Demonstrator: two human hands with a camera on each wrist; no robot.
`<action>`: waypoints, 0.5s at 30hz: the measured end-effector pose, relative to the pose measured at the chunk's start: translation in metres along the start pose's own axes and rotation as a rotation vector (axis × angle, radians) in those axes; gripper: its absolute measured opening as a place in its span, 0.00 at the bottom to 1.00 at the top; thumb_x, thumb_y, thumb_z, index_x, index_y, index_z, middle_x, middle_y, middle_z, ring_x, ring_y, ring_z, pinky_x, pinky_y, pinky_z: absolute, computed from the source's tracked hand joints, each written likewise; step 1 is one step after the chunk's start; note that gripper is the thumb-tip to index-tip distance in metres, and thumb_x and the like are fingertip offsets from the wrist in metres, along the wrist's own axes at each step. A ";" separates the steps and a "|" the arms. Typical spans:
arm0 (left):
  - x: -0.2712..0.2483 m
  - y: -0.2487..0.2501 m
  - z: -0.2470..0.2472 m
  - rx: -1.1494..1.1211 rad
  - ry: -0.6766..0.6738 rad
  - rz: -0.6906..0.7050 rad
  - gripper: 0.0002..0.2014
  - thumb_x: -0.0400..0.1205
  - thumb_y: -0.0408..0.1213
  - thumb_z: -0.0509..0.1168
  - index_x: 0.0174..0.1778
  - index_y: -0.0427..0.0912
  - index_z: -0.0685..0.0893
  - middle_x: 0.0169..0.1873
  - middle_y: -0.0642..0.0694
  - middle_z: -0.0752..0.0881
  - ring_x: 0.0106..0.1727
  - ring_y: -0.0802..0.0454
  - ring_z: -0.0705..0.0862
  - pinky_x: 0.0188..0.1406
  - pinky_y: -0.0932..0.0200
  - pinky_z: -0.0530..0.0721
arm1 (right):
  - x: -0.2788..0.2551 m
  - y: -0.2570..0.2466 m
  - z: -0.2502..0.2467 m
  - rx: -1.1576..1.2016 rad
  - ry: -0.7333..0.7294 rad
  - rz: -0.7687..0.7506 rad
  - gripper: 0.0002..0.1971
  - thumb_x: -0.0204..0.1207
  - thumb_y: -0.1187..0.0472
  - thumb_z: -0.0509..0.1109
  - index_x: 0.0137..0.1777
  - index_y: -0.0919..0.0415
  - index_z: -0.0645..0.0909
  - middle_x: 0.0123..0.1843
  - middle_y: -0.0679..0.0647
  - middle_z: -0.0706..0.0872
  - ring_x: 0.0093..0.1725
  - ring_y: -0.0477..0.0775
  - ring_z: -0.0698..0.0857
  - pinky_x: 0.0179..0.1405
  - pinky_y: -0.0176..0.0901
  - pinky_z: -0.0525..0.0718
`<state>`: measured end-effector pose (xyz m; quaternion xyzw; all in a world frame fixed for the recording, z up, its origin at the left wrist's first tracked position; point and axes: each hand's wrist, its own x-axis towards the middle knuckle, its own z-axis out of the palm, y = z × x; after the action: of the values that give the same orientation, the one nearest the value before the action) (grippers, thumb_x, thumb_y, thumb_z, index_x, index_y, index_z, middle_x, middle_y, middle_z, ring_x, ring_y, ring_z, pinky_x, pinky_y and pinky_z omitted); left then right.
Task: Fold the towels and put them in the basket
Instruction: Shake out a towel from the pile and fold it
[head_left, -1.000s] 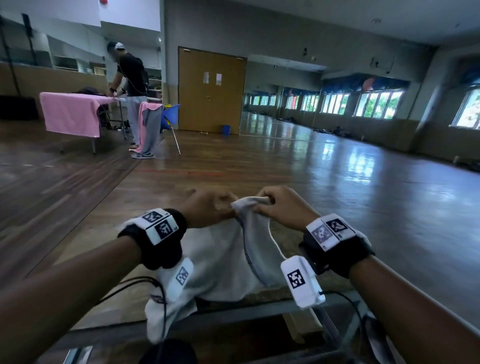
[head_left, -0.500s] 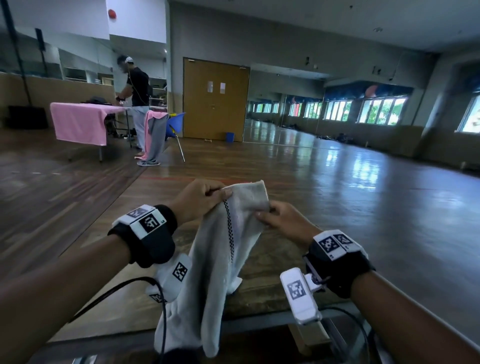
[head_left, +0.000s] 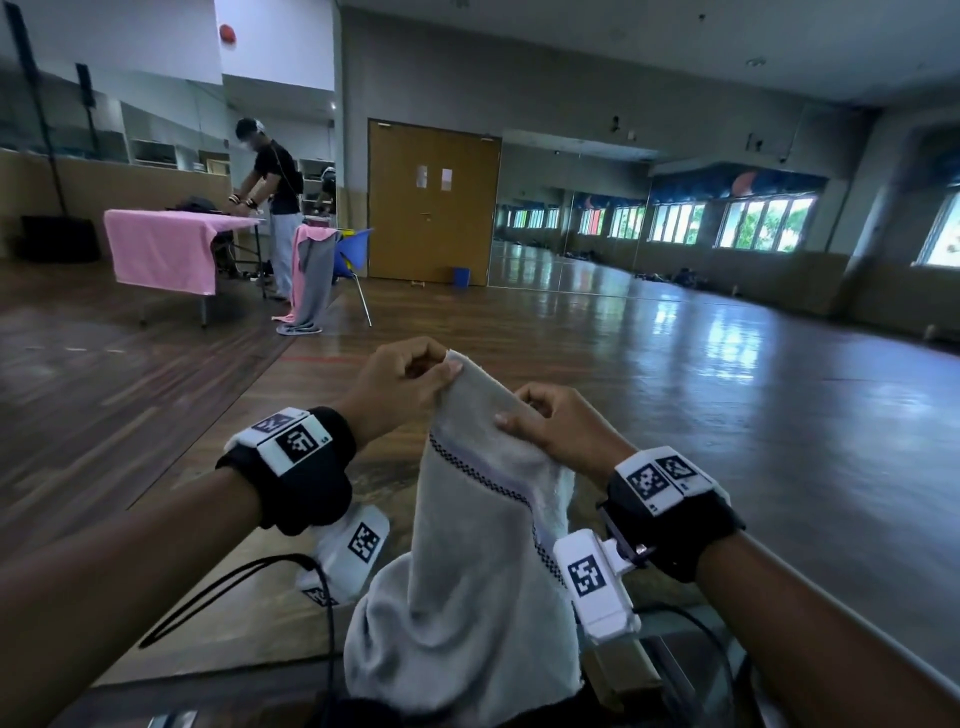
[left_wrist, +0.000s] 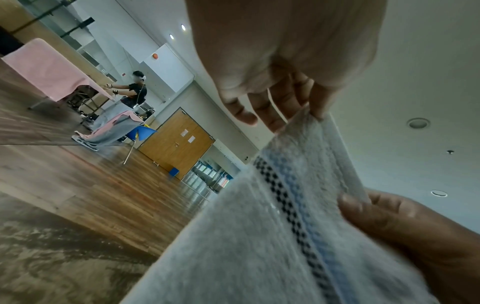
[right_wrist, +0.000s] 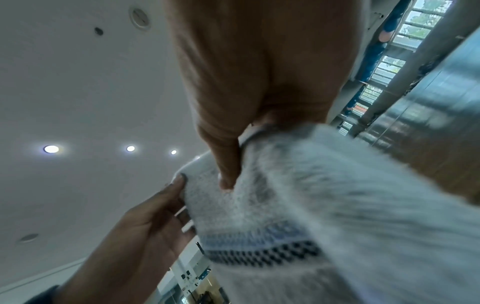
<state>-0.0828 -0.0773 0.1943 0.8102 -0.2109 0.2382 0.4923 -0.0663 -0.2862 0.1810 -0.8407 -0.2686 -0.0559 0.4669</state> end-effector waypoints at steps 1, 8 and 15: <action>0.001 0.000 -0.002 0.002 0.037 0.013 0.07 0.83 0.37 0.63 0.44 0.38 0.83 0.37 0.46 0.83 0.38 0.56 0.79 0.39 0.63 0.78 | -0.002 0.003 -0.001 -0.020 -0.030 0.011 0.09 0.72 0.53 0.75 0.45 0.57 0.85 0.41 0.51 0.89 0.39 0.47 0.87 0.41 0.45 0.84; 0.011 -0.001 -0.039 0.013 0.355 0.001 0.07 0.82 0.39 0.63 0.38 0.52 0.79 0.37 0.52 0.80 0.38 0.59 0.77 0.40 0.62 0.75 | -0.014 0.037 -0.020 -0.229 -0.090 0.067 0.18 0.68 0.45 0.76 0.48 0.59 0.86 0.47 0.60 0.90 0.49 0.61 0.87 0.51 0.54 0.84; 0.000 0.011 -0.098 0.114 0.388 -0.008 0.07 0.83 0.35 0.63 0.51 0.42 0.86 0.48 0.43 0.86 0.49 0.52 0.81 0.53 0.52 0.80 | -0.003 0.020 -0.059 -0.225 -0.075 0.004 0.07 0.76 0.58 0.71 0.36 0.52 0.81 0.33 0.46 0.83 0.33 0.41 0.80 0.33 0.31 0.77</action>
<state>-0.1068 0.0059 0.2413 0.7764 -0.0950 0.3996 0.4780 -0.0499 -0.3443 0.1977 -0.8898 -0.2762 -0.0534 0.3593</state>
